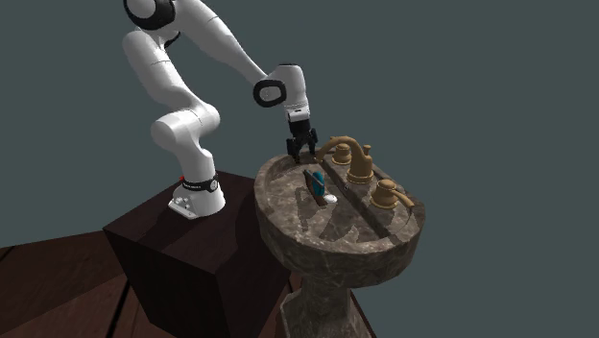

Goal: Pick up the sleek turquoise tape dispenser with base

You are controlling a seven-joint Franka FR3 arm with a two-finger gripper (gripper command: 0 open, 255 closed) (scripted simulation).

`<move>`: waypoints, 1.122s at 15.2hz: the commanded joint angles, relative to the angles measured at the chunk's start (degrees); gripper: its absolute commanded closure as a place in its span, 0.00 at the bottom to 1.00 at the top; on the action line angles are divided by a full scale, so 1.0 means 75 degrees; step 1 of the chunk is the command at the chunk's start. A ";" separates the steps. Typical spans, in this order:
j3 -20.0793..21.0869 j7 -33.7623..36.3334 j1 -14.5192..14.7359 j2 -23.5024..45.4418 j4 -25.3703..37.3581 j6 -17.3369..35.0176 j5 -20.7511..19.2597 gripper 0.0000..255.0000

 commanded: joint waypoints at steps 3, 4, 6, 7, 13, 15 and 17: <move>0.1357 0.1557 -0.0937 0.1411 0.0302 0.1126 -0.0865 0.00; 0.1799 0.2108 -0.1354 0.1797 0.0411 0.1370 -0.1346 0.00; 0.2290 0.2749 -0.1894 0.2222 0.0486 0.1649 -0.2025 0.00; 0.2445 0.2974 -0.2100 0.2375 0.0479 0.1773 -0.2319 0.00; 0.3314 0.5240 -0.3545 0.3538 0.0611 0.2203 -0.5347 0.00; 0.3266 0.5208 -0.3482 0.3521 0.0609 0.2199 -0.5297 1.00; 0.3266 0.5179 -0.3476 0.3508 0.0606 0.2199 -0.5260 1.00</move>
